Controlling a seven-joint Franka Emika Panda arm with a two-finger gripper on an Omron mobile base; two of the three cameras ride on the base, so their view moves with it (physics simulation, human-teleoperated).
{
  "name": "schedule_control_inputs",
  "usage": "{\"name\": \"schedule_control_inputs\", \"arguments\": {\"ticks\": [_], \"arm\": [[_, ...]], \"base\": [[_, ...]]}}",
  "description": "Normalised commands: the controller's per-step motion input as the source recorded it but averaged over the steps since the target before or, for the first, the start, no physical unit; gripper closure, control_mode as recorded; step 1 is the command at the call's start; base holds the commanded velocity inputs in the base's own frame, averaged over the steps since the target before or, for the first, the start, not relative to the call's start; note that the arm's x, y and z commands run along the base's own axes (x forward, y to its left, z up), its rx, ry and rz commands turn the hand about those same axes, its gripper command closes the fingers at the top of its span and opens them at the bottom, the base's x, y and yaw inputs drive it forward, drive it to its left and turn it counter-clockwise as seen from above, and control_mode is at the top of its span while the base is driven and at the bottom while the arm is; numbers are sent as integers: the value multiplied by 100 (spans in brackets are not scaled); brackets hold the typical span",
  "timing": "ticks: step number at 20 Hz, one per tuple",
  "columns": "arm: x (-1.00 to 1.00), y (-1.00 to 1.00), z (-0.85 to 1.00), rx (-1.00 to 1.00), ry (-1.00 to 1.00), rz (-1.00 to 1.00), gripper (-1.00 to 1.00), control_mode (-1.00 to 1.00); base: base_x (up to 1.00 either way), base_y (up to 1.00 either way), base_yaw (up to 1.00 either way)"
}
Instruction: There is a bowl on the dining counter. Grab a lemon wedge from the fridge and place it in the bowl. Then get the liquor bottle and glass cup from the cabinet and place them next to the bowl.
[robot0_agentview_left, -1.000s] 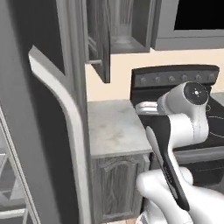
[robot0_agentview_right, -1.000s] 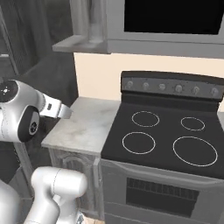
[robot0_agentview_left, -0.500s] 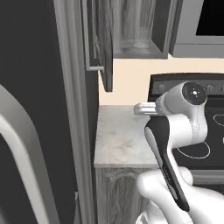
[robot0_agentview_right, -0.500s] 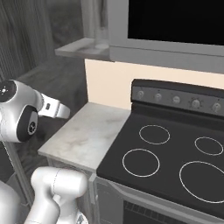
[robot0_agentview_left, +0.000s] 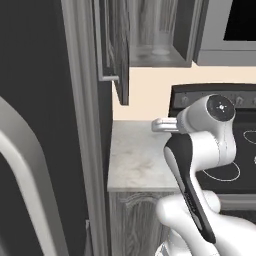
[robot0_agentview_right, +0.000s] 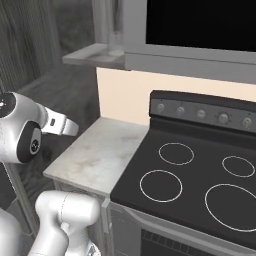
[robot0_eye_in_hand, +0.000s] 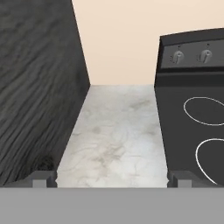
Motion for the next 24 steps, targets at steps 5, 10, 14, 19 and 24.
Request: {"name": "schedule_control_inputs", "arguments": {"ticks": [5, 10, 14, 19, 24], "arm": [[0, 0, 0, 0, 0, 0, -100, 100], [14, -1, 0, -1, 1, 0, -100, -100], [33, -4, 28, -10, -8, 6, -100, -100], [35, 0, 64, -21, -10, 13, -100, -100], [36, 0, 65, -21, 0, 15, -100, -100]], "base": [[75, -2, -20], [11, 0, -6], [0, 0, 0], [0, 0, 0], [0, 0, 0]]}}
